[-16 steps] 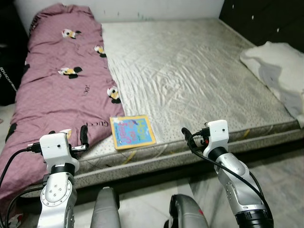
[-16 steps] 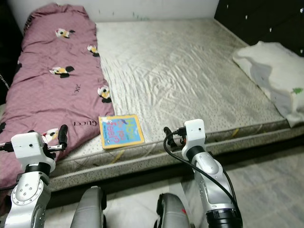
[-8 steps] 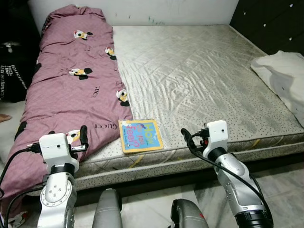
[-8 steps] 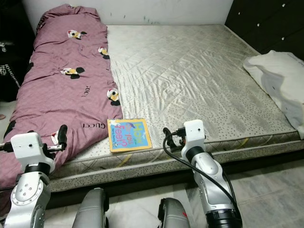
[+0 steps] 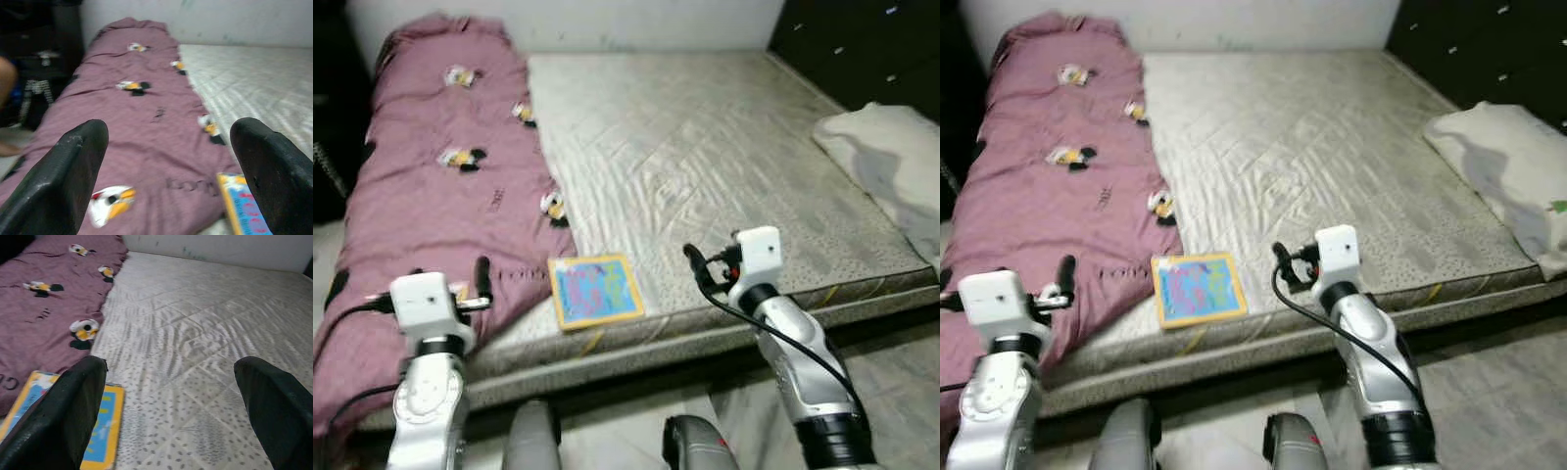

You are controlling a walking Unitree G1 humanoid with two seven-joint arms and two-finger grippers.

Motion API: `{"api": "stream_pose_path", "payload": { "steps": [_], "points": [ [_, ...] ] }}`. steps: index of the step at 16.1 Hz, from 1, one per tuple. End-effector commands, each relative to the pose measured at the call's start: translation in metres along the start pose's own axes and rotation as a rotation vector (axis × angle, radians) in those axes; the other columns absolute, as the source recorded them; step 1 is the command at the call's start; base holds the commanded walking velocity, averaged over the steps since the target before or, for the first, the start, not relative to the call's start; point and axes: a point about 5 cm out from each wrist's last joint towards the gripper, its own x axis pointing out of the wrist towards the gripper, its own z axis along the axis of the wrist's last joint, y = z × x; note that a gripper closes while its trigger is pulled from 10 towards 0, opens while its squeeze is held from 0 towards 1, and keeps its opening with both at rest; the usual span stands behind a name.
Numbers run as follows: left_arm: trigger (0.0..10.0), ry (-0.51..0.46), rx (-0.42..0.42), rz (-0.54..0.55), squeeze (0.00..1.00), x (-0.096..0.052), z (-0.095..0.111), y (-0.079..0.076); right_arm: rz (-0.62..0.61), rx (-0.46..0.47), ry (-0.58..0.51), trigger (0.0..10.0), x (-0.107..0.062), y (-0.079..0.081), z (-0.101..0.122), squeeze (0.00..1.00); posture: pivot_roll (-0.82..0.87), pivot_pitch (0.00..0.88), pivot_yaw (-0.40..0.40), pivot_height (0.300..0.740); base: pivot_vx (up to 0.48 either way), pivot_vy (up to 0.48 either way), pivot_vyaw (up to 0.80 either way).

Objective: Clean up the room

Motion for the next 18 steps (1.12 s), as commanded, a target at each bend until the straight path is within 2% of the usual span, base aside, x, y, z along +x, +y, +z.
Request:
{"api": "stream_pose_path", "payload": {
  "steps": [1,5,7,11,14,18],
  "points": [
    [10.0,-0.003,0.004,-0.004,0.00,0.001,0.001,0.001,0.005,-0.007,-0.018,10.0,0.003,0.001,0.006,0.00,-0.02,0.027,-0.042,0.643,0.480,0.000,0.00],
    [10.0,0.005,0.001,-0.001,0.00,-0.001,0.000,0.001,0.020,-0.011,-0.015,10.0,0.002,0.004,0.004,0.00,-0.01,0.031,-0.045,0.643,0.480,0.000,0.00],
    [10.0,0.006,-0.002,0.015,0.00,-0.001,0.000,0.001,0.019,-0.010,-0.014,10.0,0.002,0.004,0.004,0.00,-0.01,0.031,-0.046,0.643,0.000,0.000,0.00],
    [10.0,0.120,-0.034,0.074,0.00,0.002,-0.012,0.007,0.018,-0.004,-0.007,10.0,0.003,0.005,0.003,0.00,-0.01,0.037,-0.046,0.639,0.000,0.000,0.00],
    [10.0,0.180,-0.069,0.086,0.00,0.001,-0.020,0.008,0.021,-0.003,-0.007,10.0,0.002,0.006,0.001,0.00,-0.01,0.040,-0.047,0.609,0.000,0.000,0.00],
    [10.0,0.278,-0.034,0.027,0.00,0.009,-0.028,0.010,0.026,-0.016,-0.009,10.0,0.003,0.006,0.002,0.00,-0.01,0.041,-0.057,0.554,0.000,0.000,0.00]
  ]
}}
